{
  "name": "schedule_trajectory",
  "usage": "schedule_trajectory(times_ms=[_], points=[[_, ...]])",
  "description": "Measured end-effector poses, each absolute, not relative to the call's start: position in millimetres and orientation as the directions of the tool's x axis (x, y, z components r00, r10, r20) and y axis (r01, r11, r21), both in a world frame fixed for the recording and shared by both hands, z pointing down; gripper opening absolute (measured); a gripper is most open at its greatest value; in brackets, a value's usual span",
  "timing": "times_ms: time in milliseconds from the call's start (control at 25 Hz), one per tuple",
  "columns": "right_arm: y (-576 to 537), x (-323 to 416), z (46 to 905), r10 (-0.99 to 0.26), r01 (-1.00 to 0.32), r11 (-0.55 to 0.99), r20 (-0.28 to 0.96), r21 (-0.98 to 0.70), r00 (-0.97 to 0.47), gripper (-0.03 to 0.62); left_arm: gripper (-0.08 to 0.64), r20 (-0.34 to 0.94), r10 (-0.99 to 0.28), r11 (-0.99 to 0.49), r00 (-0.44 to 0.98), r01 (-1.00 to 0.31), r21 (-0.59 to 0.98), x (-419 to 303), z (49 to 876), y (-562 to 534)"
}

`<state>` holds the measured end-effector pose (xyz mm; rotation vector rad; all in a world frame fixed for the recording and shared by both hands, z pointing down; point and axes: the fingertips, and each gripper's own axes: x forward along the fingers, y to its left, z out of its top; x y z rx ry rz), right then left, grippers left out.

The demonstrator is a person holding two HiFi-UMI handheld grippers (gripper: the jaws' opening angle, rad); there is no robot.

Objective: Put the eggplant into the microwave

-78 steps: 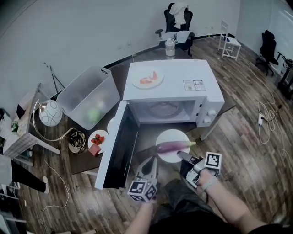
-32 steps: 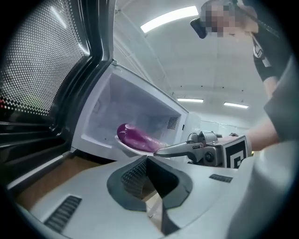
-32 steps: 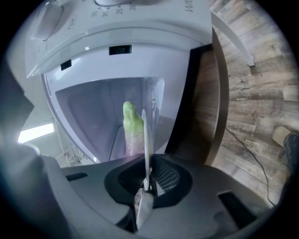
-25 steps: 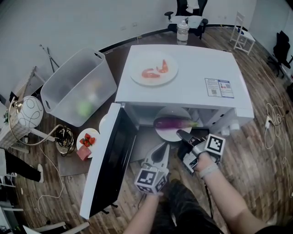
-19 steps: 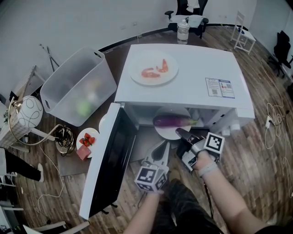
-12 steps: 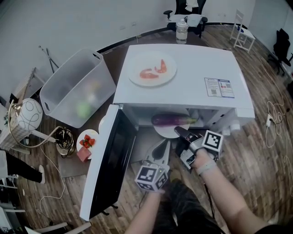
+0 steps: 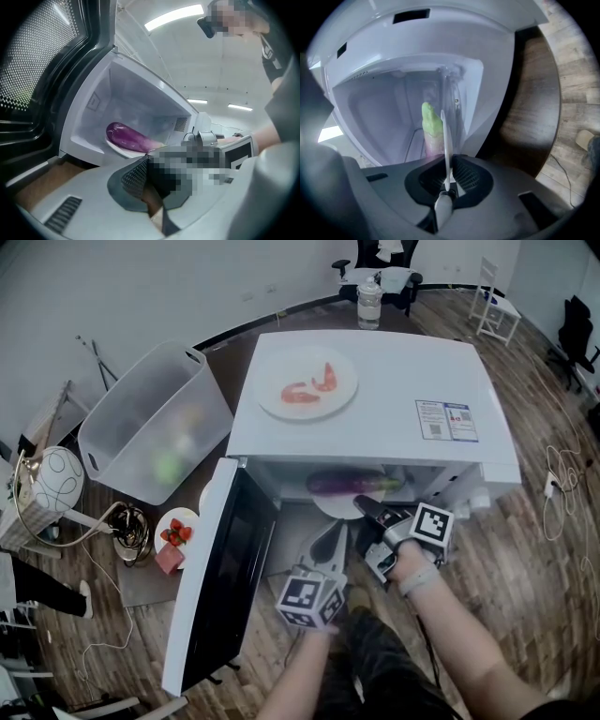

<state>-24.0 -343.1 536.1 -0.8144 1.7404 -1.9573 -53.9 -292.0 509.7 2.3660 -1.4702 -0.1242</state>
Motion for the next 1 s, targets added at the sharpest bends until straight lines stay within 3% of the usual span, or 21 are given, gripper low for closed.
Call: schedule_trajectory(times_ms=[320,640,1000], points=[[-347,-25,533,-0.628,-0.097,-0.112,0.146,-0.989,-0.764,0.033,-0.005,0.115,-0.884,-0.393,0.454,-0.852,0.345,-54,509,-297],[-343,-28,523,-0.585,-0.129,-0.019,0.116,-0.992,-0.803,0.107,-0.005,0.112,-0.890,-0.379,0.443,-0.852,0.361,-57,510,-299],[-331,-24,519,-0.536,-0.210,0.093,0.129,-0.973,-0.834,0.133,-0.006,0.119,-0.892,-0.367,0.436,-0.852,0.375,-59,509,-301]])
